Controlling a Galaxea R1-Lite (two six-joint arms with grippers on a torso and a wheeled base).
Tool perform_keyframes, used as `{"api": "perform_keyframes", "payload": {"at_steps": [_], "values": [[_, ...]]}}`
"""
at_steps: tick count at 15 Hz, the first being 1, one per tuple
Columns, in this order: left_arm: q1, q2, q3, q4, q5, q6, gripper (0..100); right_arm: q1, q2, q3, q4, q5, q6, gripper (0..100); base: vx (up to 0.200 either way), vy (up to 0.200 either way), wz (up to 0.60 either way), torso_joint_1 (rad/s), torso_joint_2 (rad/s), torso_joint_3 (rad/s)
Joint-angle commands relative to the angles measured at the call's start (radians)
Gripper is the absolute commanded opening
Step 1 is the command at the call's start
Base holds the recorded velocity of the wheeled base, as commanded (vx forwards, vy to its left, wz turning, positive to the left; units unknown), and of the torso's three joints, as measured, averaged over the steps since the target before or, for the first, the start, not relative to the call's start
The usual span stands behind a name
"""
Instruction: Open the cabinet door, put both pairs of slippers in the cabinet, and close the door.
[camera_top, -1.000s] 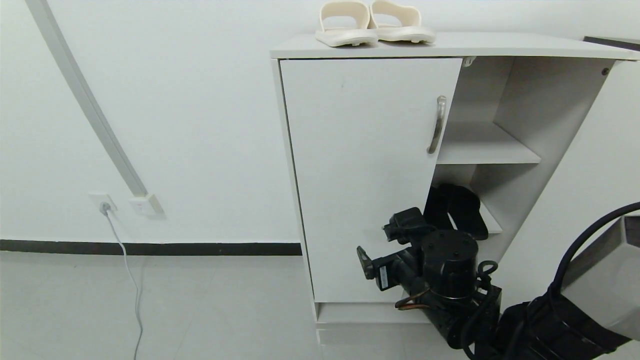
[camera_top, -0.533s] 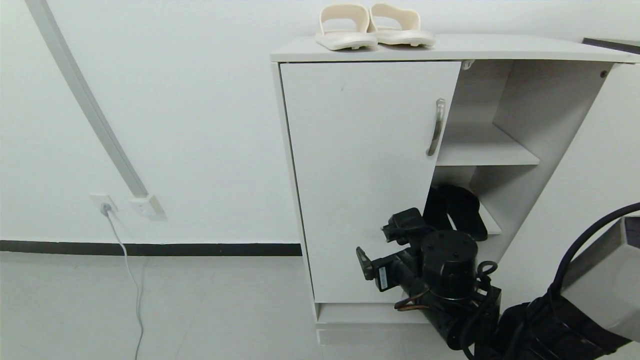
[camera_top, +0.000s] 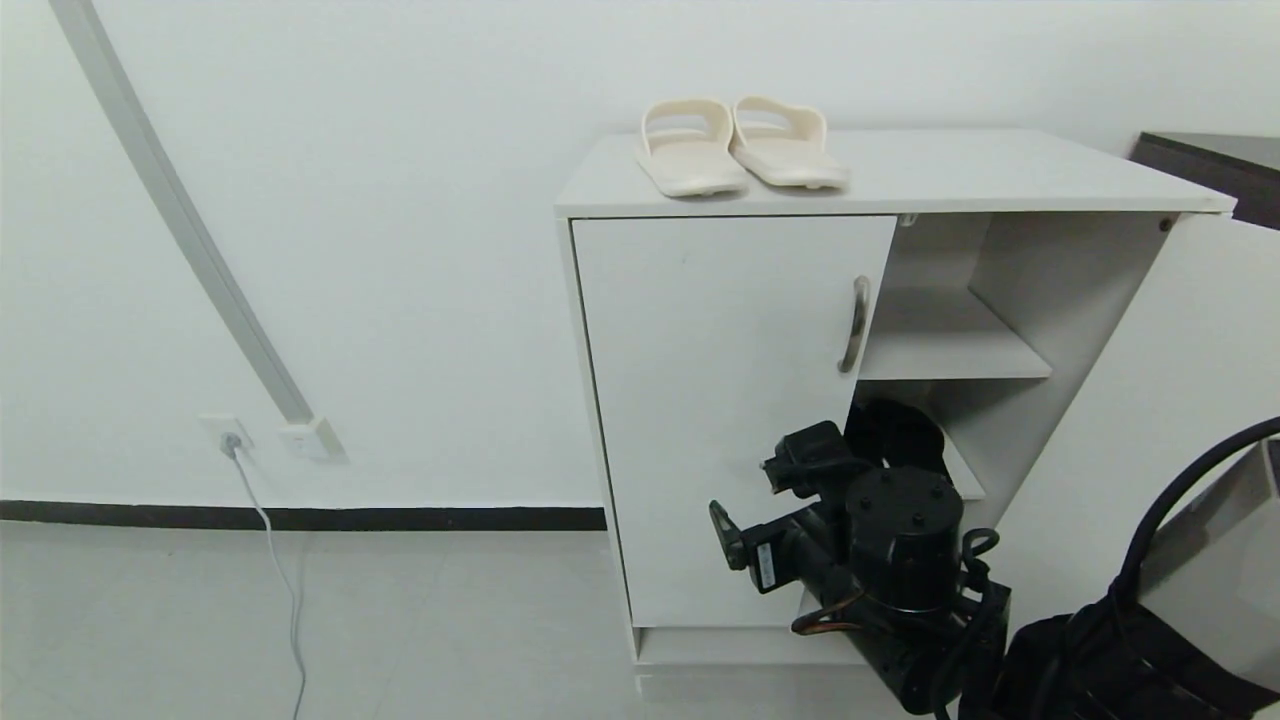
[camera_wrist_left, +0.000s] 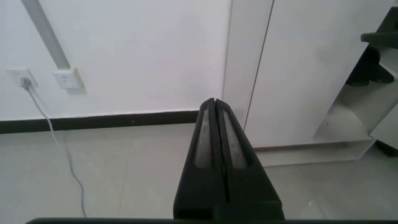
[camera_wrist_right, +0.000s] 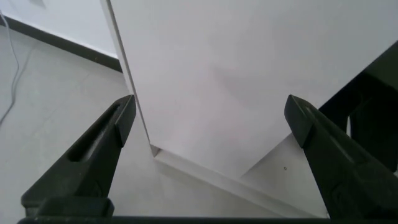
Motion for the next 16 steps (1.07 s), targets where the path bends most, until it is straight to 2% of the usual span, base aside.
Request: {"api": "perform_keyframes", "payload": {"at_steps": [1,16], "values": [[0.000,0.000,0.000,0.001,0.000,0.000,0,0.002,-0.015,0.002,-0.006,0.000,0.001,100,0.000,0.000,0.00,0.119,-0.47,-0.349],[0.000,0.000,0.000,0.001,0.000,0.000,0,-0.001,-0.011,0.005,-0.006,0.001,0.001,100,0.000,0.000,0.00,0.172,-0.49,-0.322]]}}
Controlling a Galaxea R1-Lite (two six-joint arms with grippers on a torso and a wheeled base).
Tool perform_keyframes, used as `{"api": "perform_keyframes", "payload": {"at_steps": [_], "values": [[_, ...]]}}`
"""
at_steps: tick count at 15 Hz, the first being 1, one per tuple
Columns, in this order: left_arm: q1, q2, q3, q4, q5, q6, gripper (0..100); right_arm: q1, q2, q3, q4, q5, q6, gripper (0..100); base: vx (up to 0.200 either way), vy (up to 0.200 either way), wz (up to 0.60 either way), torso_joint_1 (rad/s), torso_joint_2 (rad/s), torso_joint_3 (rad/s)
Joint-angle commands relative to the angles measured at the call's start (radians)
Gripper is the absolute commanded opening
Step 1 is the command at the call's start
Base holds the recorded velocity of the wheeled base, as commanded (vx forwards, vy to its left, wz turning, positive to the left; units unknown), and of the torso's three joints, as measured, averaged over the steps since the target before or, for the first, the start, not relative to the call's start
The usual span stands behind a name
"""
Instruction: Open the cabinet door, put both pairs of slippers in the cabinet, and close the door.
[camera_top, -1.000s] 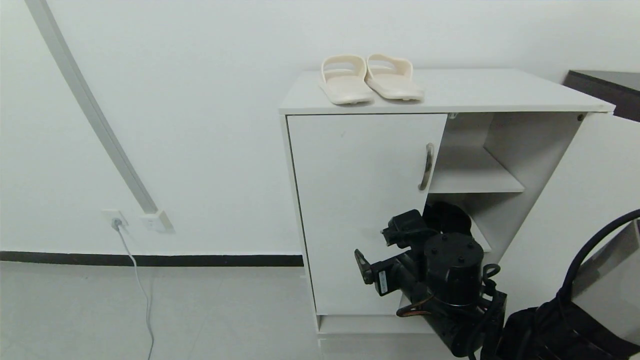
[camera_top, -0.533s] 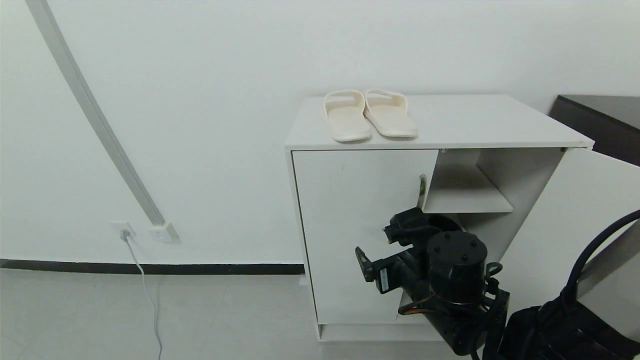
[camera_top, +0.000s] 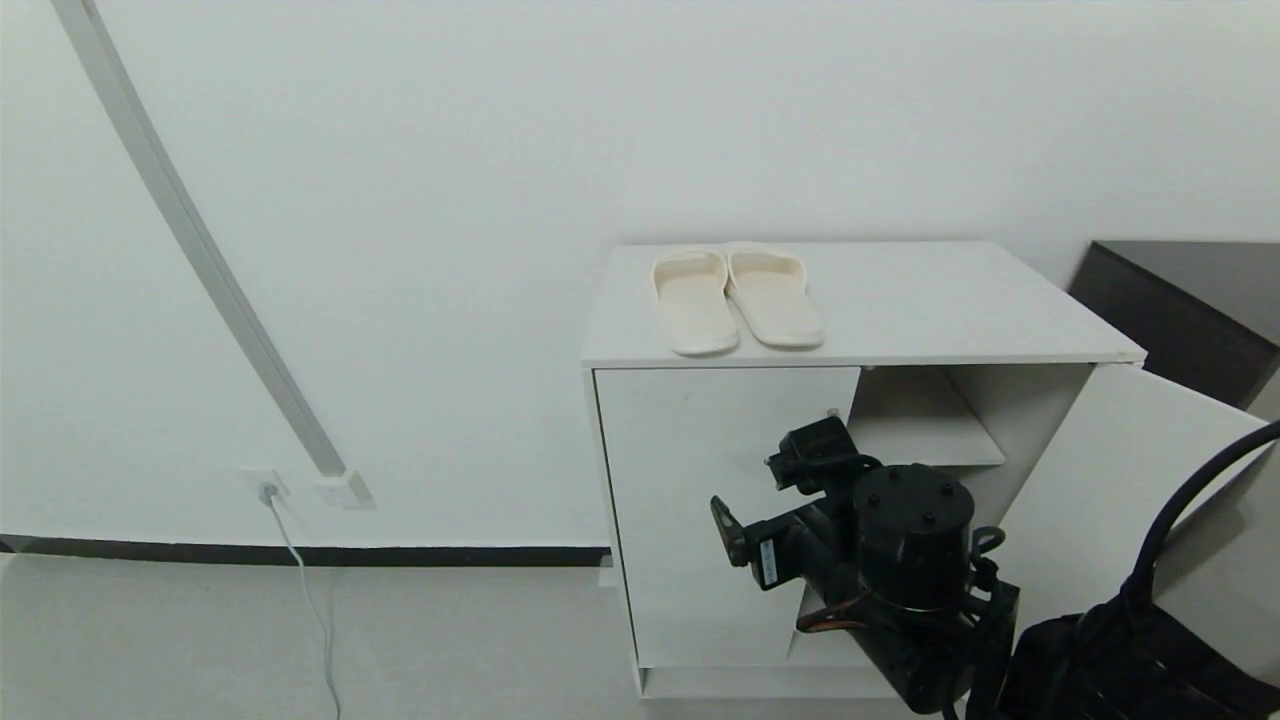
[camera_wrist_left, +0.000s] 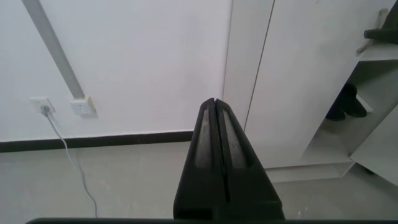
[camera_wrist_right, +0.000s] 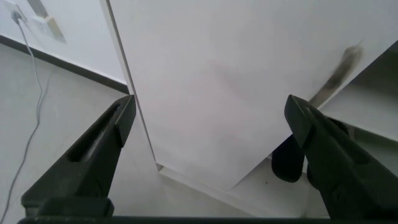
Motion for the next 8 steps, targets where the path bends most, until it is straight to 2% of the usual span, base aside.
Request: {"api": "perform_keyframes", "payload": {"at_steps": [1,8], "values": [[0.000,0.000,0.000,0.000,0.000,0.000,0,0.000,0.000,0.005,0.000,0.000,0.000,100,0.000,0.000,0.00,0.222,-0.53,-0.320],[0.000,0.000,0.000,0.000,0.000,-0.001,0,0.000,-0.003,0.003,0.000,0.000,0.001,100,0.000,0.000,0.00,0.251,-0.58,-0.331]]}}
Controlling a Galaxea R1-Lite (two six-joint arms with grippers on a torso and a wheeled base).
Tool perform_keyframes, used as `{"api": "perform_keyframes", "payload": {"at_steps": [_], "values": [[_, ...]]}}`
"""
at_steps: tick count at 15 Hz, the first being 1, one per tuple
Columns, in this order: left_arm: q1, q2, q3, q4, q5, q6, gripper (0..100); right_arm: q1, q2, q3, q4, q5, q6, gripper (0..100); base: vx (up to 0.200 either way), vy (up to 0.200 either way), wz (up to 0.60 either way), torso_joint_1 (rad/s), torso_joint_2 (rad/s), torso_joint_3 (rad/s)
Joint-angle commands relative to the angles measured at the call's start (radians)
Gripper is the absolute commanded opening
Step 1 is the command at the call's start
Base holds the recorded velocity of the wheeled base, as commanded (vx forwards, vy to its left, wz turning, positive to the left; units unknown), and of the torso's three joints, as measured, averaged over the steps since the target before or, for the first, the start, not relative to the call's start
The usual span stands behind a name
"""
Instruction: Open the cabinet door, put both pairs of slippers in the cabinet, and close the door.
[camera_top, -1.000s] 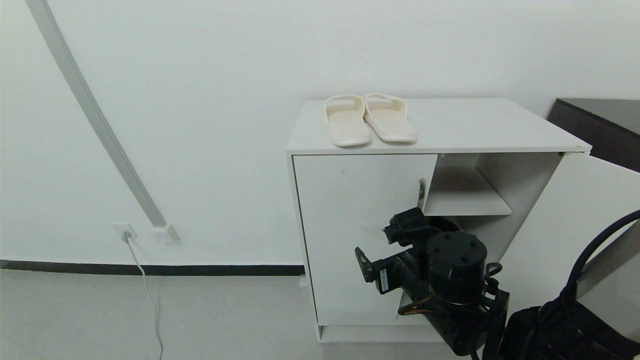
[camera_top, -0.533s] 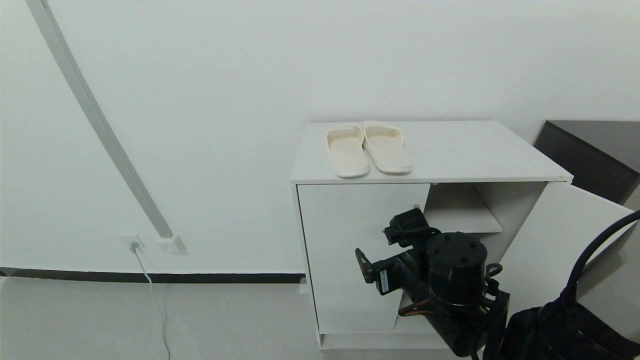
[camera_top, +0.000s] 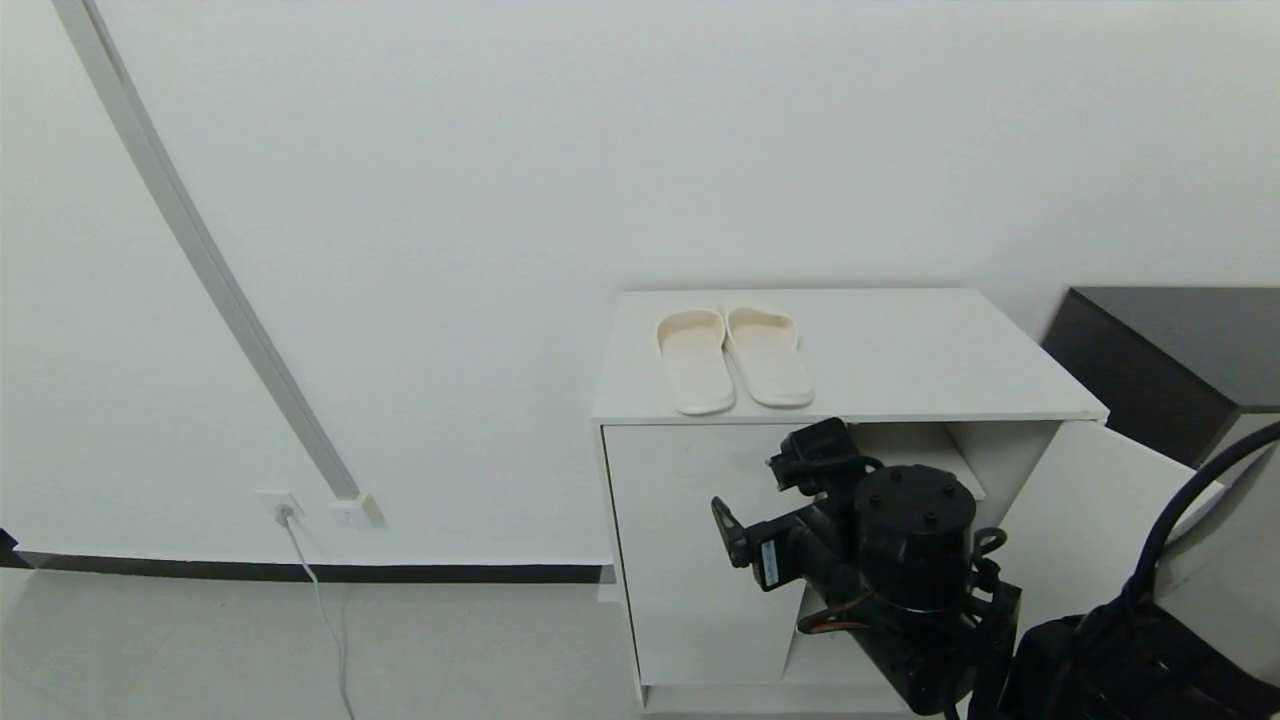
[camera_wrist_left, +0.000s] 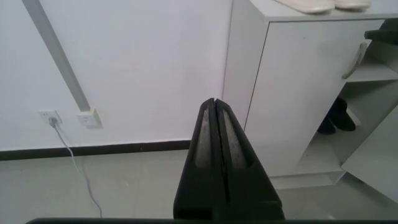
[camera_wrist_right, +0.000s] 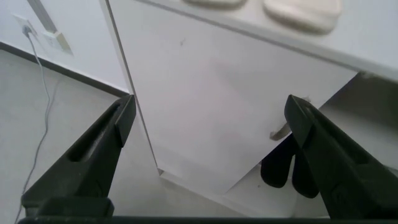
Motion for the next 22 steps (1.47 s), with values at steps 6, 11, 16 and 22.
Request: {"api": "perform_keyframes", "payload": {"at_steps": [6,11,16,22], "values": [[0.000,0.000,0.000,0.000,0.000,0.001,0,-0.015,-0.008,0.004,-0.003,-0.002,0.004,100,0.000,0.000,0.00,0.201,-0.44,-0.244],[0.000,0.000,0.000,0.000,0.002,-0.001,0,-0.018,0.002,-0.011,-0.018,-0.002,-0.014,100,0.000,0.000,0.00,0.054,-0.12,-0.065],[0.000,0.000,0.000,0.000,0.000,-0.002,0,-0.076,0.033,-0.292,0.354,-0.031,0.167,100,0.000,0.000,0.00,0.000,0.00,0.000],[0.000,0.000,0.000,0.000,0.000,-0.002,0,-0.079,0.048,-0.353,0.473,-0.032,0.224,100,0.200,0.000,0.00,0.004,0.00,0.002]]}}
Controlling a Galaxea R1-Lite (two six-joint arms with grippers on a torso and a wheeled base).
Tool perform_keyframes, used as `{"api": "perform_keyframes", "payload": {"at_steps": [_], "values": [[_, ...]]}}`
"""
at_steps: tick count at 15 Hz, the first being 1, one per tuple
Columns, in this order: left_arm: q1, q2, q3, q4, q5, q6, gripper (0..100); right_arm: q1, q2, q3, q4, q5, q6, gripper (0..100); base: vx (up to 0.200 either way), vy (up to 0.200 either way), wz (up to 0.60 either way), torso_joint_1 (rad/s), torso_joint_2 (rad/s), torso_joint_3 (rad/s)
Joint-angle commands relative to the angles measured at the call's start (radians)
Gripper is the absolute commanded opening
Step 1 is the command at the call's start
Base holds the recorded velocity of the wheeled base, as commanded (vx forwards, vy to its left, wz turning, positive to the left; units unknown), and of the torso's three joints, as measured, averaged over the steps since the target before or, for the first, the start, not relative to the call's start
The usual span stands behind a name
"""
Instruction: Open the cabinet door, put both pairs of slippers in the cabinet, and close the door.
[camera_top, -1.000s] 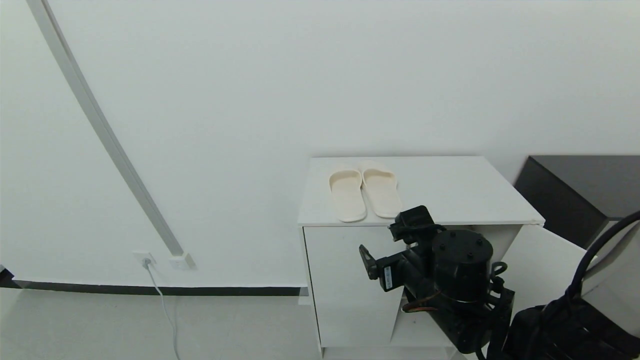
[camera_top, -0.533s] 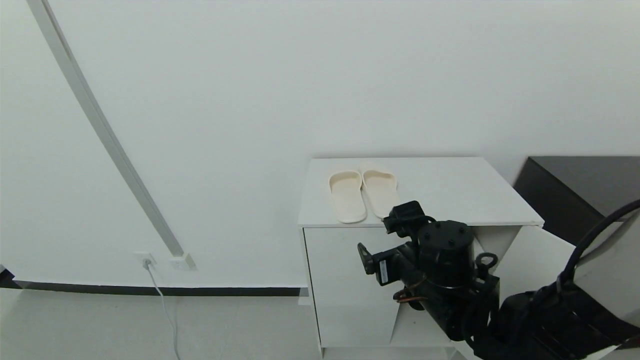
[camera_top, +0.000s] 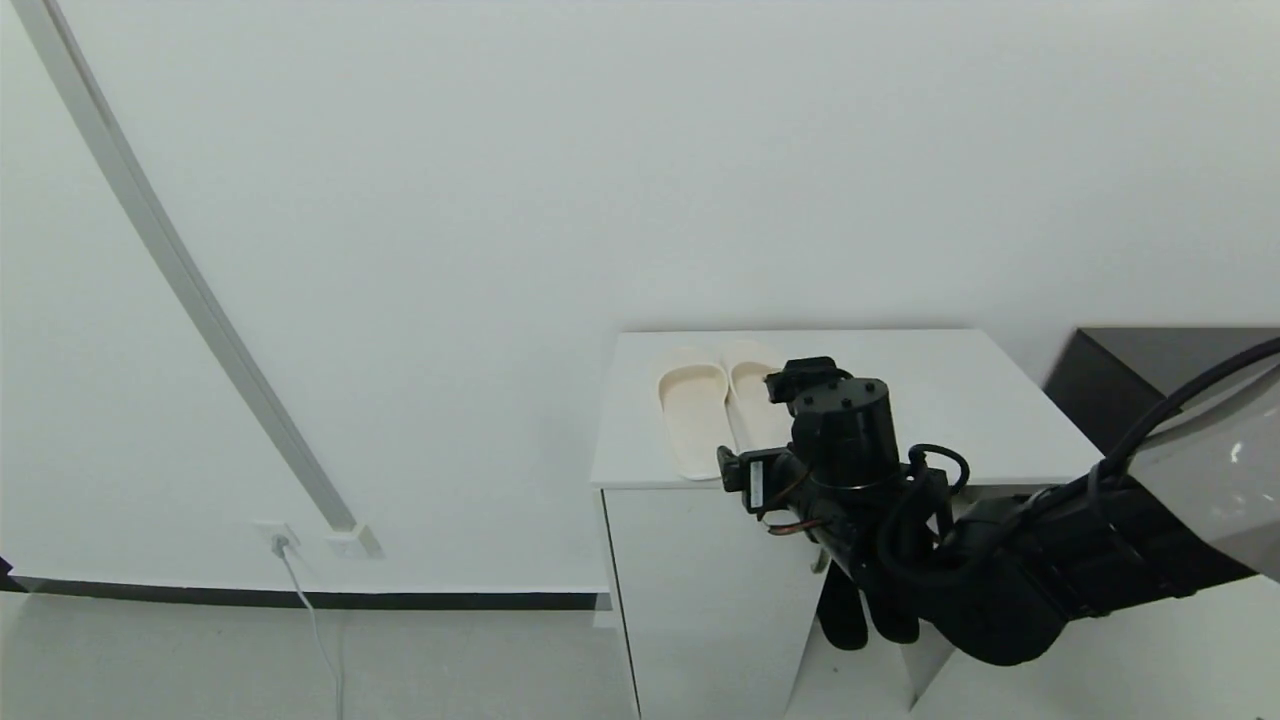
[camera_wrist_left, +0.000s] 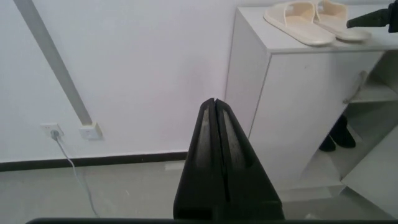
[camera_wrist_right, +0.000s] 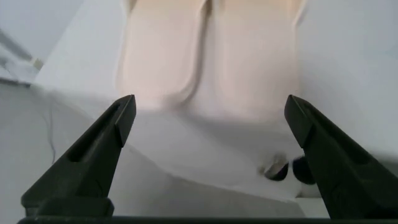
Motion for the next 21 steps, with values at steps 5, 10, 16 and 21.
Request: {"api": "perform_keyframes", "payload": {"at_steps": [5,10,16,21], "values": [[0.001,0.000,0.000,0.000,0.000,0.000,0,0.007,0.083,-0.030,-0.043,-0.002,-0.001,100,0.160,0.000,0.00,0.004,0.00,0.001],[0.001,0.000,0.000,0.000,0.000,-0.001,0,-0.013,0.222,-0.158,-0.141,0.000,-0.044,100,0.000,0.000,0.00,0.000,0.00,0.000],[0.001,0.000,0.000,0.000,0.001,-0.001,0,-0.065,0.335,-0.374,-0.086,0.000,-0.109,100,0.000,0.000,0.00,0.000,0.00,0.000],[0.001,0.000,0.000,0.000,0.000,-0.003,0,-0.076,0.352,-0.425,-0.049,0.004,-0.106,0,0.000,0.000,0.00,0.000,0.00,0.000]]}}
